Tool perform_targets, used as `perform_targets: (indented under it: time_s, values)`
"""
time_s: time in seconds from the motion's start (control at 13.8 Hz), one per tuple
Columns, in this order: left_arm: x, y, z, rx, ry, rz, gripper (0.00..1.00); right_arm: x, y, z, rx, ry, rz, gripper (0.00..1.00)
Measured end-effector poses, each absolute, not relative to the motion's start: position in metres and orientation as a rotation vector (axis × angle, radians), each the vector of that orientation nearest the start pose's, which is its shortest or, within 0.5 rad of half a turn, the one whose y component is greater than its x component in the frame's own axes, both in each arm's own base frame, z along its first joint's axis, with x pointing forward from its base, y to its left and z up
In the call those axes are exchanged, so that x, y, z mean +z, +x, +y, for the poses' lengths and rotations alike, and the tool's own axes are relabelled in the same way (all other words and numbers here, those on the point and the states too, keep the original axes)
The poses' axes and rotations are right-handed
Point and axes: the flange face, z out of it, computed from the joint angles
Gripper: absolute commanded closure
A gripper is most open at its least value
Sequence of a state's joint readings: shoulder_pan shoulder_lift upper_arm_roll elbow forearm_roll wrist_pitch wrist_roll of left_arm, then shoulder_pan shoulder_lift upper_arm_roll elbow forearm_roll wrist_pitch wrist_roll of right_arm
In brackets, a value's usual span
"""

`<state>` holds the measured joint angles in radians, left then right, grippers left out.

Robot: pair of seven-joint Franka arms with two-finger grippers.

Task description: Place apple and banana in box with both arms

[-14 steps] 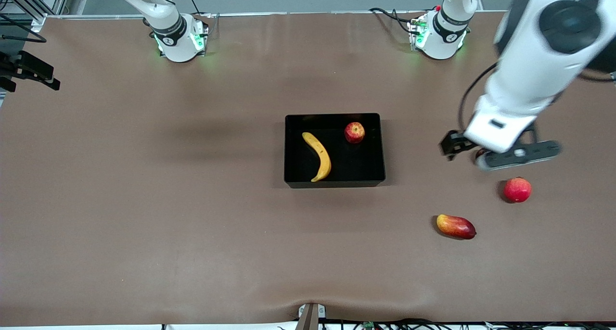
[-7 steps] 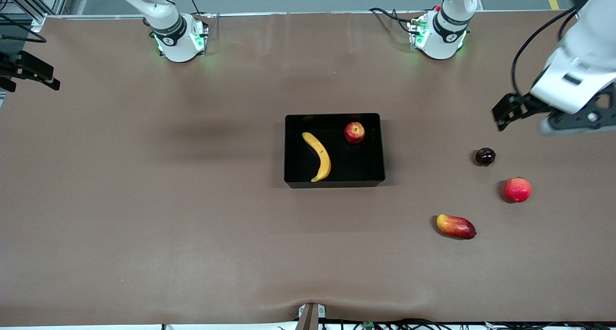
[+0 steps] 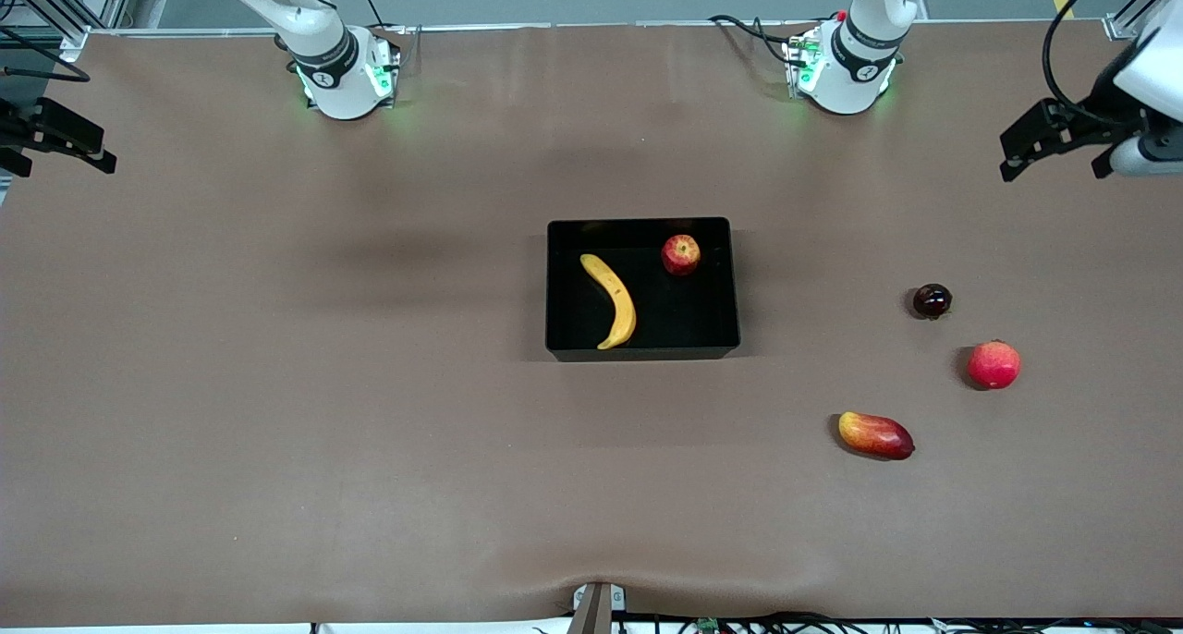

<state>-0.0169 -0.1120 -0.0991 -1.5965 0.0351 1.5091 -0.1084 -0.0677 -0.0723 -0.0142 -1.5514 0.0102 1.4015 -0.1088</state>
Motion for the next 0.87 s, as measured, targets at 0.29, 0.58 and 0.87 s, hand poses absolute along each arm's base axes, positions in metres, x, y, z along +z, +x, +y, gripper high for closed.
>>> perform_targets:
  time_s: [0.29,0.58,0.87]
  values:
    - [0.6652,0.5016,-0.0649,-0.038,-3.095,0.026,0.0,0.658,0.5121,-0.0409,0.119,-3.119,-0.044,0.0]
    - [0.6652,0.5017,-0.0615,-0.039,-3.096,0.001,0.0,0.658,0.5121,-0.0401,0.118,-3.112,-0.046,0.0]
    - [0.6657,0.5023,-0.0584,-0.043,-3.097,-0.008,0.0,0.658,0.5122,-0.0399,0.117,-3.11,-0.046,0.0]
